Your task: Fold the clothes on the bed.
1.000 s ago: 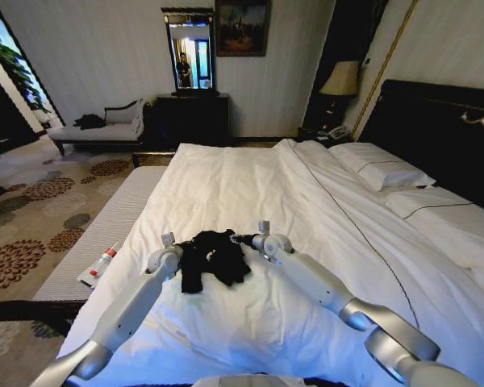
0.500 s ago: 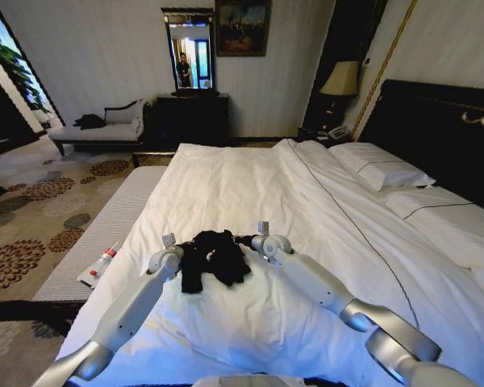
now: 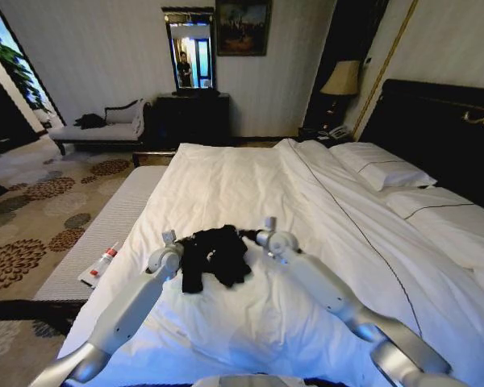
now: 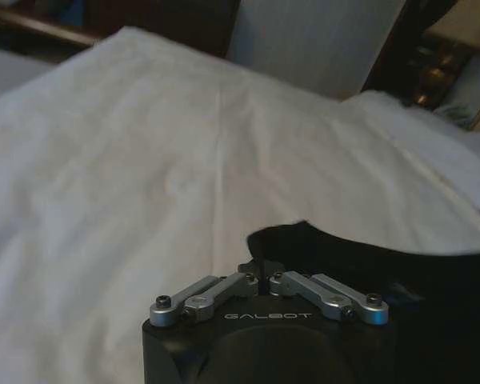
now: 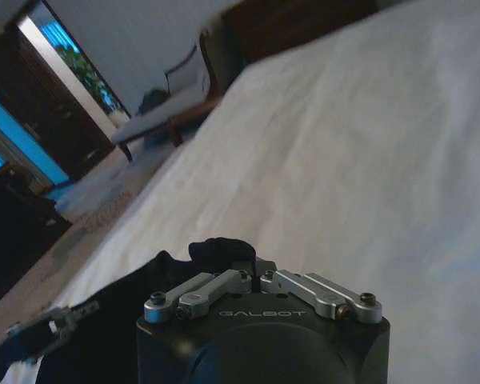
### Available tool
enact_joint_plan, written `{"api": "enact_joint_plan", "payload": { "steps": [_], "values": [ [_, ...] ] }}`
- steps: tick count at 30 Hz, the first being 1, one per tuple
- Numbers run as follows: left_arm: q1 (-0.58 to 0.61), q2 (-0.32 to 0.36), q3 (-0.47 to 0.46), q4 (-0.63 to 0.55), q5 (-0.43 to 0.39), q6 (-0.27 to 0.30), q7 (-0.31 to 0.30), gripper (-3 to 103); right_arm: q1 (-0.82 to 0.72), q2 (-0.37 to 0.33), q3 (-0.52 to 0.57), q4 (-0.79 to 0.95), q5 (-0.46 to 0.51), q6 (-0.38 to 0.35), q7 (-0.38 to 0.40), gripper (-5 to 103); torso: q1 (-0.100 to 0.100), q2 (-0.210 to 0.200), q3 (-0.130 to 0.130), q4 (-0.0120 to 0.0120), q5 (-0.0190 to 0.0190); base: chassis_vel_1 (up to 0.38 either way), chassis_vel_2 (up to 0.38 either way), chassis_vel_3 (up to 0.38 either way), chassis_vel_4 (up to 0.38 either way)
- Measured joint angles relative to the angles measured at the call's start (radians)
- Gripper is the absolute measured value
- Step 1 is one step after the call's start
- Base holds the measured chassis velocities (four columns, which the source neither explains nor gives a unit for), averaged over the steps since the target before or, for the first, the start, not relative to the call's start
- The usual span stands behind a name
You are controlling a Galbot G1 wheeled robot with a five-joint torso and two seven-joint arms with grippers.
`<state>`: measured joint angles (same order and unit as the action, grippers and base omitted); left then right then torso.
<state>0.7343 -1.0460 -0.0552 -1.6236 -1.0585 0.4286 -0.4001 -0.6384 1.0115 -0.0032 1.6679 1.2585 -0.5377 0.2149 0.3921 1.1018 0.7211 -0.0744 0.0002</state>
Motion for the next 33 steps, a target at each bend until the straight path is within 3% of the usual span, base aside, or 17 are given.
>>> {"api": "enact_joint_plan", "payload": {
  "steps": [5, 12, 17, 26, 33],
  "values": [
    [-0.027, 0.041, 0.006, -0.050, -0.016, -0.007, -0.006, 1, -0.003, -0.066, 0.034, 0.110, 0.042, -0.009, 0.025, 0, 0.000, 0.000, 0.000, 0.0014, 0.0000, 0.000, 0.000, 0.000, 0.000],
    [-0.085, 0.093, 0.003, -0.137, -0.045, -0.023, -0.009, 1, 0.053, -0.137, 0.050, 0.202, 0.114, -0.020, 0.068, 0, 0.000, 0.000, 0.000, 0.0010, 0.0000, 0.000, 0.000, 0.000, 0.000],
    [-0.180, 0.178, 0.007, -0.217, -0.099, -0.026, -0.010, 1, 0.148, -0.186, 0.042, 0.253, 0.195, -0.030, 0.119, 0, 0.000, 0.000, 0.000, 0.0010, -0.0003, 0.000, 0.000, 0.000, 0.000],
    [-0.424, 0.331, 0.002, -0.286, -0.277, -0.009, -0.025, 1, 0.466, -0.248, -0.031, 0.235, 0.367, -0.041, 0.201, 0, 0.000, 0.000, 0.000, 0.0012, -0.0002, 0.000, 0.000, 0.000, 0.000],
    [-0.536, 0.367, -0.008, -0.293, -0.409, 0.009, -0.048, 1, 0.590, -0.258, -0.063, 0.209, 0.457, -0.047, 0.239, 0, 0.000, 0.000, 0.000, 0.0011, -0.0002, 0.000, 0.000, 0.000, 0.000]
  ]
}}
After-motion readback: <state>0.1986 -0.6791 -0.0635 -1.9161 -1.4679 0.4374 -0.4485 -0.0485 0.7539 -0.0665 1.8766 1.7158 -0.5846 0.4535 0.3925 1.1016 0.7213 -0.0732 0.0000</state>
